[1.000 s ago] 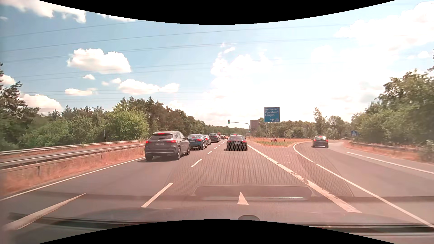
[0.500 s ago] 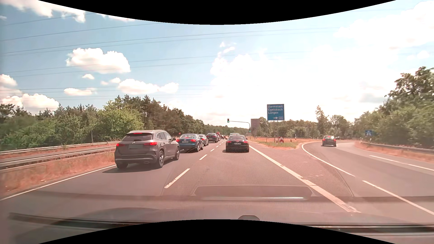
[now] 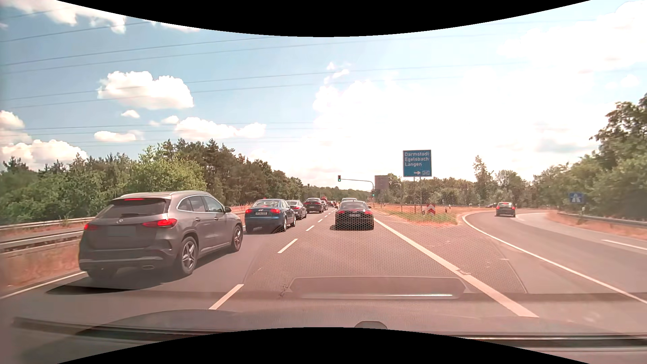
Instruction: Follow the waypoints while adhering to traffic rules and regulations
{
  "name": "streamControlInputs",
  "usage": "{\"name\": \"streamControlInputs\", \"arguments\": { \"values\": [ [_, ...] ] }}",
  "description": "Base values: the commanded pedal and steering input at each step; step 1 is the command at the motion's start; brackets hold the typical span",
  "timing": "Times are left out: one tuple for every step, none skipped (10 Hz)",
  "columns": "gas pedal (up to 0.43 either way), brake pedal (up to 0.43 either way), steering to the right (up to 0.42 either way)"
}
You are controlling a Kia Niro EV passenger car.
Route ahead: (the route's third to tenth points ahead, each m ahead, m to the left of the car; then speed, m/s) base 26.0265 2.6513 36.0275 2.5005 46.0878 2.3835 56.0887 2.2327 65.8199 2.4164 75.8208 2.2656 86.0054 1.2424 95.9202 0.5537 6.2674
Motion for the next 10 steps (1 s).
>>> {"name": "streamControlInputs", "arguments": {
  "values": [
    [0.0, 0.165, 0.0],
    [0.0, 0.171, 0.001],
    [0.0, 0.171, 0.0],
    [0.0, 0.165, 0.0],
    [0.0, 0.171, 0.0],
    [0.0, 0.171, 0.0],
    [0.0, 0.171, 0.0],
    [0.0, 0.171, 0.0],
    [0.0, 0.171, 0.001],
    [0.0, 0.171, 0.0]
  ]
}}
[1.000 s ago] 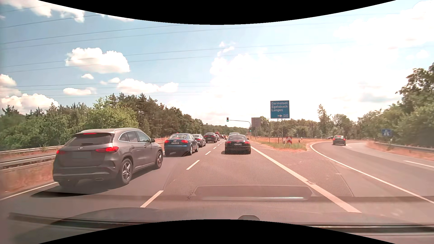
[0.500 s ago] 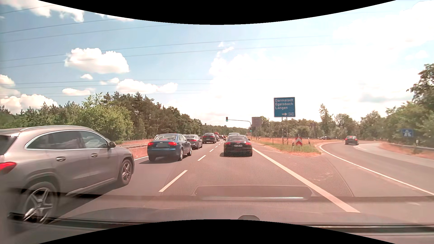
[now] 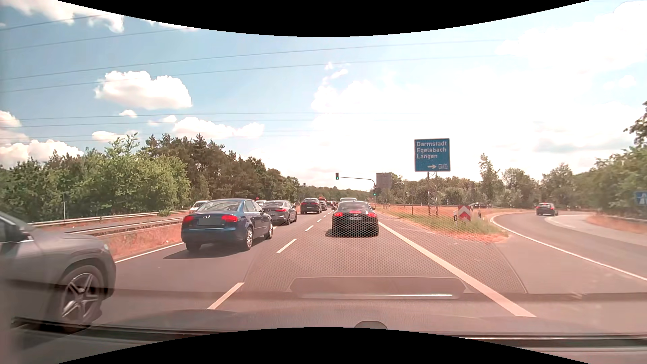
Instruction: Follow the waypoints while adhering to traffic rules and regulations
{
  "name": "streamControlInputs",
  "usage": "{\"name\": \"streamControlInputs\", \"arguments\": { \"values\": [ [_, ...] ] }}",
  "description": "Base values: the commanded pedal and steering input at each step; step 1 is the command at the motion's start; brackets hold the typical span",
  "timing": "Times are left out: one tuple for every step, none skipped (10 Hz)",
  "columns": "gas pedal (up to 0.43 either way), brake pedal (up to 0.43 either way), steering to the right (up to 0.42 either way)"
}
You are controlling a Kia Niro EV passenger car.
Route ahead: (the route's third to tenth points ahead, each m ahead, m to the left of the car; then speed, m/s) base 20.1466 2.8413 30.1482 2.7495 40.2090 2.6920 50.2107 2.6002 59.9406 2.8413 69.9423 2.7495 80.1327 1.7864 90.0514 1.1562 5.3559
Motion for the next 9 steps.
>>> {"name": "streamControlInputs", "arguments": {
  "values": [
    [0.0, 0.171, 0.0],
    [0.0, 0.171, 0.0],
    [0.0, 0.171, 0.0],
    [0.0, 0.171, 0.0],
    [0.0, 0.171, 0.0],
    [0.0, 0.171, 0.0],
    [0.0, 0.171, 0.0],
    [0.0, 0.171, 0.0],
    [0.0, 0.171, 0.0]
  ]
}}
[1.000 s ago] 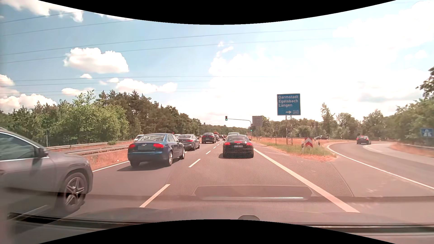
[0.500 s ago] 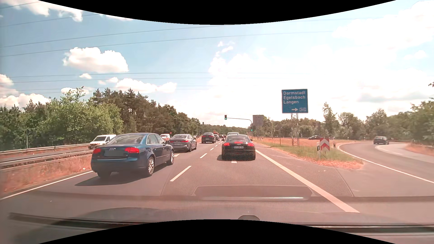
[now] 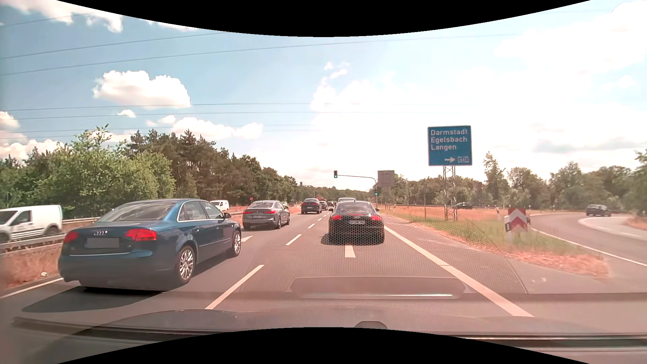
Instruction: Follow the waypoints while adhering to traffic rules and regulations
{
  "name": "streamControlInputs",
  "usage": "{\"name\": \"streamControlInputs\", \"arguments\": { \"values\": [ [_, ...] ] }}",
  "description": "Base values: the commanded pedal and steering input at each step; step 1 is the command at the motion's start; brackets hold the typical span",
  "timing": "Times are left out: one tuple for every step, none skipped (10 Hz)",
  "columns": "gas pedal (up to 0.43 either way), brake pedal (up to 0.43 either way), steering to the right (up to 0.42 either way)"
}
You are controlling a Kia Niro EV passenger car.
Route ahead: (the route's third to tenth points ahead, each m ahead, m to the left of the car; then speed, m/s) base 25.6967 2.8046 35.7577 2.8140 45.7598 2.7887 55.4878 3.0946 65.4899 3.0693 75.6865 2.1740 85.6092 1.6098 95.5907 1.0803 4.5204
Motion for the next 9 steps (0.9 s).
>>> {"name": "streamControlInputs", "arguments": {
  "values": [
    [0.0, 0.171, 0.0],
    [0.0, 0.171, 0.0],
    [0.0, 0.171, 0.0],
    [0.0, 0.171, 0.0],
    [0.0, 0.134, 0.0],
    [0.0, 0.079, 0.0],
    [0.0, 0.018, 0.0],
    [0.0, 0.0, 0.0],
    [0.0, 0.0, 0.0]
  ]
}}
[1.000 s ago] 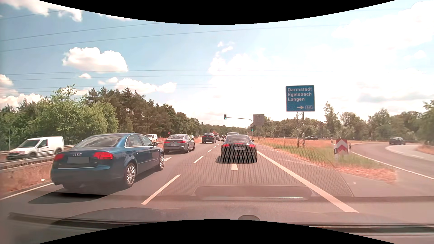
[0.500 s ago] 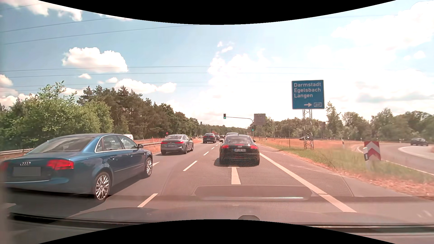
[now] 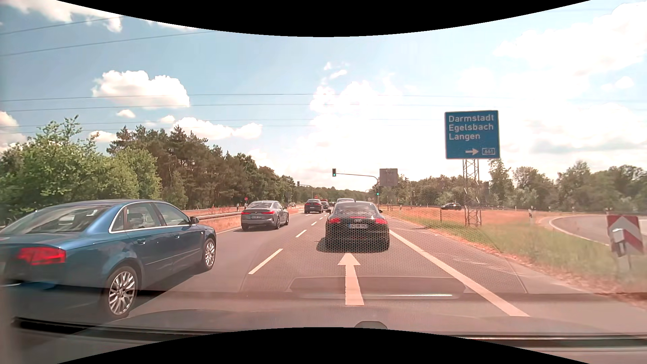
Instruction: Follow the waypoints while adhering to traffic rules and regulations
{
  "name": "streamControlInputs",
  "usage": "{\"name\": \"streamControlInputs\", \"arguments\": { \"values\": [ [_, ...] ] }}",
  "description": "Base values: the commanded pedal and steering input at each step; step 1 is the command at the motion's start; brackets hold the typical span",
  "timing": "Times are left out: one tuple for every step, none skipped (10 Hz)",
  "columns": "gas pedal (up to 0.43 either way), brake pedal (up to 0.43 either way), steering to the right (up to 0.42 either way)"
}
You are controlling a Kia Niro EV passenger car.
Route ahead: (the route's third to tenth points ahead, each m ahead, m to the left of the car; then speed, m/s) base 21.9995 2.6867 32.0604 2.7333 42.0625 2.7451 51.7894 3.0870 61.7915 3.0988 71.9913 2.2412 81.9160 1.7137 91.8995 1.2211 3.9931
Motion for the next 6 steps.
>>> {"name": "streamControlInputs", "arguments": {
  "values": [
    [0.0, 0.0, 0.0],
    [0.0, 0.0, 0.0],
    [0.0, 0.0, 0.0],
    [0.0, 0.0, 0.0],
    [0.0, 0.0, 0.0],
    [0.0, 0.0, 0.0]
  ]
}}
